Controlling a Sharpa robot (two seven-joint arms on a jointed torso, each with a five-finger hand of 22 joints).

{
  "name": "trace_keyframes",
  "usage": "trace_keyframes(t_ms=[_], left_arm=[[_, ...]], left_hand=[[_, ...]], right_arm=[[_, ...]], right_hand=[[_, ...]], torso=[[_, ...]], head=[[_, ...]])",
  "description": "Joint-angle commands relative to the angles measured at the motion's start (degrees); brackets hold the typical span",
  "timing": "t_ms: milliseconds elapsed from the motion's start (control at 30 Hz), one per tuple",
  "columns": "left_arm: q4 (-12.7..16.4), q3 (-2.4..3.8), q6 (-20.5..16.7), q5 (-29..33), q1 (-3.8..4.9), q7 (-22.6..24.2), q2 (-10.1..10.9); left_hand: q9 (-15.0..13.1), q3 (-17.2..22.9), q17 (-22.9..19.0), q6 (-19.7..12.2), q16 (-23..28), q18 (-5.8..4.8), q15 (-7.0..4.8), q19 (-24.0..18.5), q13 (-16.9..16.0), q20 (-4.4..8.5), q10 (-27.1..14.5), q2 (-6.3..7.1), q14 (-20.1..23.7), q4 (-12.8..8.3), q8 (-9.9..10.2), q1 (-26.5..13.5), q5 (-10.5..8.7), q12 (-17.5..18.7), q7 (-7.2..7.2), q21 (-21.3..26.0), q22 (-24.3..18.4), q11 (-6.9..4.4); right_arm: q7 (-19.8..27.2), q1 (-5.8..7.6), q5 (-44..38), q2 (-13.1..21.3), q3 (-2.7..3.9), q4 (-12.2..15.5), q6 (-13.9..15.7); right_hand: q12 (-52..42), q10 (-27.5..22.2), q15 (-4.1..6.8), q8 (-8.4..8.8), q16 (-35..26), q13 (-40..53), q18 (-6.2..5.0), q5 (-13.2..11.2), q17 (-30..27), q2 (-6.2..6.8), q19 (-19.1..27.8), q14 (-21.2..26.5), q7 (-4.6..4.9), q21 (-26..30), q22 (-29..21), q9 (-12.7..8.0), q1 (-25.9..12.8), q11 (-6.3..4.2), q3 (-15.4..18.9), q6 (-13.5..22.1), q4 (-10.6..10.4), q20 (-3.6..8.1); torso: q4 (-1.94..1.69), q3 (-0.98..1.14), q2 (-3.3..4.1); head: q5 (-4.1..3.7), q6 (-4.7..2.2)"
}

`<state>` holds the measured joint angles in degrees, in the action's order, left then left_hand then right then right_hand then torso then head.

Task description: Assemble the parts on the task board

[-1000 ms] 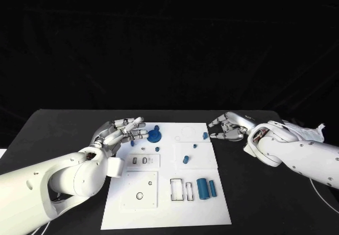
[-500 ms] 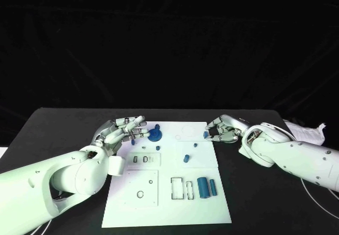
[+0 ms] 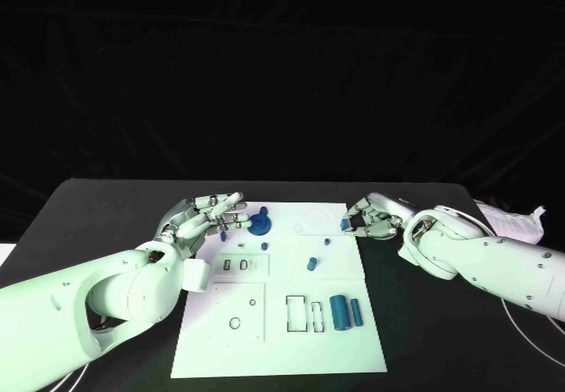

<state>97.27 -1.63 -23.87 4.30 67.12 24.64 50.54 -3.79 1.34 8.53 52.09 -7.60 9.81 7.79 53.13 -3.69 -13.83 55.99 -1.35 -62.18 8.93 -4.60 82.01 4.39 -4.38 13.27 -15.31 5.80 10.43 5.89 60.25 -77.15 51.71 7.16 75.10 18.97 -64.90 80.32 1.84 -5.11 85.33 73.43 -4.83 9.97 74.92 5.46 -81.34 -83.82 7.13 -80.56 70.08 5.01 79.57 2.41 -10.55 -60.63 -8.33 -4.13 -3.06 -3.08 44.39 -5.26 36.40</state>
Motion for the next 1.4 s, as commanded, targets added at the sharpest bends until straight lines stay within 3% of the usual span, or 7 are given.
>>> trace_keyframes(t_ms=[33,200,667,1033,1200,1400], left_arm=[[0.08,0.03,1.22,-0.18,0.02,0.41,-0.12],[0.10,0.03,1.23,-0.18,0.02,0.39,-0.14],[0.11,0.03,1.07,-0.18,0.02,0.16,-0.19],[0.23,0.03,1.10,-0.18,0.02,0.00,-0.17],[0.25,0.03,1.10,-0.18,0.02,-0.01,-0.16],[0.26,0.03,1.07,-0.18,0.02,-0.01,-0.14]], left_hand=[[0.04,-0.10,0.06,0.28,0.27,0.68,-0.03,0.39,0.03,-0.11,0.38,-0.41,-0.30,-0.33,0.35,0.07,-0.13,0.29,0.22,0.22,-0.05,0.21],[0.04,-0.10,0.06,0.28,0.27,0.68,-0.03,0.39,0.03,-0.11,0.38,-0.41,-0.30,-0.33,0.35,0.07,-0.13,0.29,0.22,0.22,-0.05,0.21],[0.06,-0.06,0.09,0.21,0.36,0.68,-0.02,0.42,0.06,-0.11,0.30,-0.40,-0.32,-0.43,0.45,0.02,-0.14,0.37,0.29,0.27,-0.10,0.25],[0.06,-0.06,0.09,0.21,0.36,0.68,-0.02,0.42,0.06,-0.11,0.30,-0.40,-0.32,-0.43,0.45,0.02,-0.14,0.37,0.29,0.27,-0.10,0.25],[0.06,-0.06,0.09,0.21,0.36,0.68,-0.02,0.42,0.06,-0.11,0.30,-0.40,-0.32,-0.43,0.45,0.02,-0.14,0.37,0.29,0.27,-0.10,0.25],[0.06,-0.06,0.09,0.21,0.36,0.68,-0.02,0.42,0.06,-0.11,0.30,-0.40,-0.32,-0.43,0.45,0.02,-0.14,0.37,0.29,0.27,-0.10,0.25]], right_arm=[[-0.22,-0.08,-0.45,-0.16,0.00,-0.06,-0.54],[-0.36,-0.08,-0.43,-0.65,-0.01,-0.29,-0.44],[-1.72,-0.07,-0.79,-1.68,-0.01,-0.65,0.42],[-2.28,-0.07,-1.23,-1.78,-0.01,-0.75,-0.02],[-2.25,-0.07,-1.42,-1.85,-0.01,-0.84,-0.35],[-2.26,-0.06,-1.87,-2.12,-0.01,-1.02,0.77]], right_hand=[[-0.53,0.21,0.34,-0.40,0.39,0.16,0.91,-0.21,6.44,-0.88,-0.35,-4.48,-0.16,-0.35,0.13,0.13,0.25,-0.50,-0.40,-0.84,0.25,0.18],[-0.71,0.32,0.56,-0.65,0.44,0.33,0.92,-0.90,6.56,-1.53,-0.35,-4.50,-0.46,-0.37,0.15,0.29,0.45,-0.74,-0.77,-1.67,0.49,0.39],[-0.36,0.20,0.55,0.12,0.42,0.22,0.92,-1.44,6.57,-0.83,-0.32,-4.50,-0.22,-0.33,0.08,0.06,-0.53,-0.60,-0.16,-0.96,0.42,0.52],[-0.62,0.33,0.61,-0.12,0.48,0.45,0.93,-1.48,6.72,-1.30,-0.35,-4.53,-0.46,-0.36,0.16,0.22,-0.24,-0.76,-0.45,-1.70,0.68,0.53],[-0.81,0.48,0.95,-0.93,0.54,0.64,0.94,-1.85,6.87,-2.12,-0.42,-4.56,-1.10,-0.44,0.33,0.64,0.43,-1.24,-1.05,-3.53,1.33,0.74],[-0.42,0.50,1.95,-2.85,0.62,0.50,0.97,-3.03,7.13,-3.68,-0.50,-4.60,-2.71,-0.52,0.58,1.55,1.56,-2.48,-2.04,-6.93,2.46,1.53]], torso=[[-0.04,0.02,0.00],[-0.04,0.03,0.00],[0.00,0.04,-0.04],[-0.02,0.07,-0.05],[0.02,0.07,-0.02],[0.07,0.11,0.00]], head=[[0.01,0.11],[0.09,0.21],[0.10,0.43],[-0.06,0.48],[-0.03,0.58],[-0.04,0.72]])
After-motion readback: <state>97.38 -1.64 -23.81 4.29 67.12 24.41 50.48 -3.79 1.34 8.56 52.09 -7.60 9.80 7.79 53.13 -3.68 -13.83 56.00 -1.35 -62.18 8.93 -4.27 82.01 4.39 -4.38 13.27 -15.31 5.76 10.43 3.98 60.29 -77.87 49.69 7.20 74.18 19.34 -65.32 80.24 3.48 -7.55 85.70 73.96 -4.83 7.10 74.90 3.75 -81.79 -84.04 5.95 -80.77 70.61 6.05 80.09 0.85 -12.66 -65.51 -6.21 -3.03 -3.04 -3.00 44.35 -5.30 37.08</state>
